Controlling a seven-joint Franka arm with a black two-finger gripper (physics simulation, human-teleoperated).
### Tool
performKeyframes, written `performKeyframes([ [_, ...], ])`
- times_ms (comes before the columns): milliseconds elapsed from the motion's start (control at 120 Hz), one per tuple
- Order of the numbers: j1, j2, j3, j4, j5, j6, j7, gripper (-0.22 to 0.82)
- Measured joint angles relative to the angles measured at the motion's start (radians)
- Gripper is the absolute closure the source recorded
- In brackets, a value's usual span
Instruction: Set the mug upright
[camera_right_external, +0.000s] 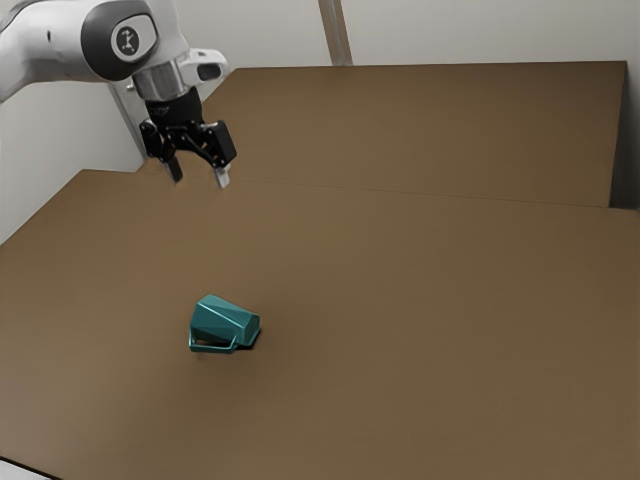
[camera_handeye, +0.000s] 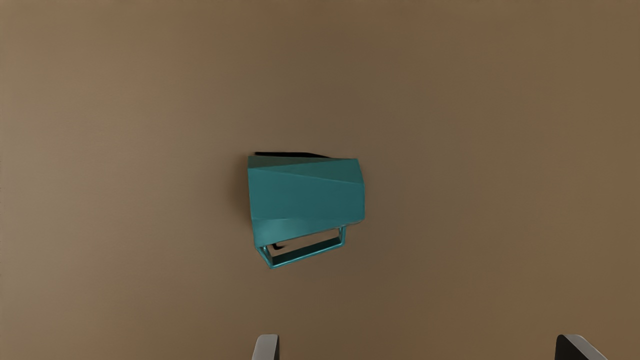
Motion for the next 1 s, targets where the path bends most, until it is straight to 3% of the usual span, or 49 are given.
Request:
performKeyframes([
  [308, 0.000, -0.008, 0.000, -0.013, -0.004, 0.040, -0.003, 0.00],
  [575, 0.089, -0.077, 0.002, -0.232, -0.169, 0.109, 0.016, 0.00],
  [1000, 0.297, -0.099, 0.004, -0.524, -0.448, 0.253, 0.398, 0.00],
])
